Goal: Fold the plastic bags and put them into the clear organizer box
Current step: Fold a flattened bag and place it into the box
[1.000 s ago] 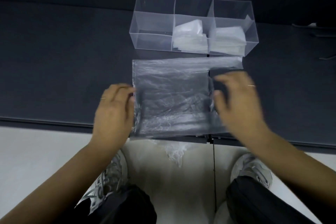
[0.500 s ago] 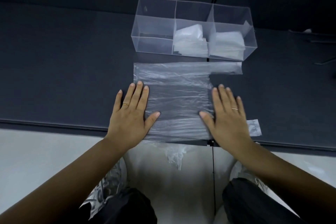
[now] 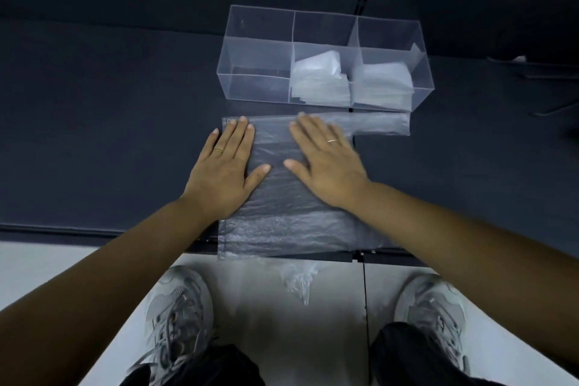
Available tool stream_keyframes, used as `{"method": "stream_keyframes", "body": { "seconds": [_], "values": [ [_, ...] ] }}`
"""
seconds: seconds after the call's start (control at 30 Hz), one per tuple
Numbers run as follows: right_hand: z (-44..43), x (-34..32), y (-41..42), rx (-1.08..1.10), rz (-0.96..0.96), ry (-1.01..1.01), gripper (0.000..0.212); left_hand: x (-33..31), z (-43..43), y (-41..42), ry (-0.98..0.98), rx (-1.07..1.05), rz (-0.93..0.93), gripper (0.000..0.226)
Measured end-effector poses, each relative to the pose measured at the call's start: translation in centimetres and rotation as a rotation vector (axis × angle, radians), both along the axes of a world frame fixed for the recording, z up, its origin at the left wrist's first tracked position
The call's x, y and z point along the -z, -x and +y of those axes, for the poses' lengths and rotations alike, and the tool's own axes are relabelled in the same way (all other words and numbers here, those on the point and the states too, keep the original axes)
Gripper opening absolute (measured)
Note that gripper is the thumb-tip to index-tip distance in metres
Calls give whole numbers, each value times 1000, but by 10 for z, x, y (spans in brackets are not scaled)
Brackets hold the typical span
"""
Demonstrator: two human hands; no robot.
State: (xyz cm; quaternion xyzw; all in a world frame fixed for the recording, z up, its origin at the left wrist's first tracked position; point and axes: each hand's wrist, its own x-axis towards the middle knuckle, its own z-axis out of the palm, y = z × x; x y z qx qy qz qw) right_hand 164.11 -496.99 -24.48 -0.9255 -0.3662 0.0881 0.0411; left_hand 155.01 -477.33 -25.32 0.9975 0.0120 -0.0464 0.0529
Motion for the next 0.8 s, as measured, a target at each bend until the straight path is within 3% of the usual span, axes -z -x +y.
{"method": "stream_keyframes", "body": {
  "seconds": [0.17, 0.3, 0.43, 0.5, 0.57, 0.7, 0.8],
  "values": [
    [-83, 3, -21, 310, -44, 35, 81, -7, 3, 4, -12, -19, 42, 85],
    [-112, -7, -12, 448, -44, 11, 69, -17, -7, 42, 98, 161, -72, 81],
    [-83, -27, 59, 132, 73, -298, 75, -11, -13, 101, 94, 367, -10, 84],
    [-64, -28, 97, -115, 172, -291, 83, -8, -9, 114, 59, 380, -45, 67],
    [-51, -22, 118, -267, 152, -244, 80, -12, -8, 118, 129, 368, -155, 47],
    [-46, -16, 126, -207, 70, -299, 45, -30, -17, 121, 295, 397, -306, 28],
    [-60, -21, 119, -167, -14, -419, 17, -52, -19, 118, 489, 257, -270, 29]
  ]
}}
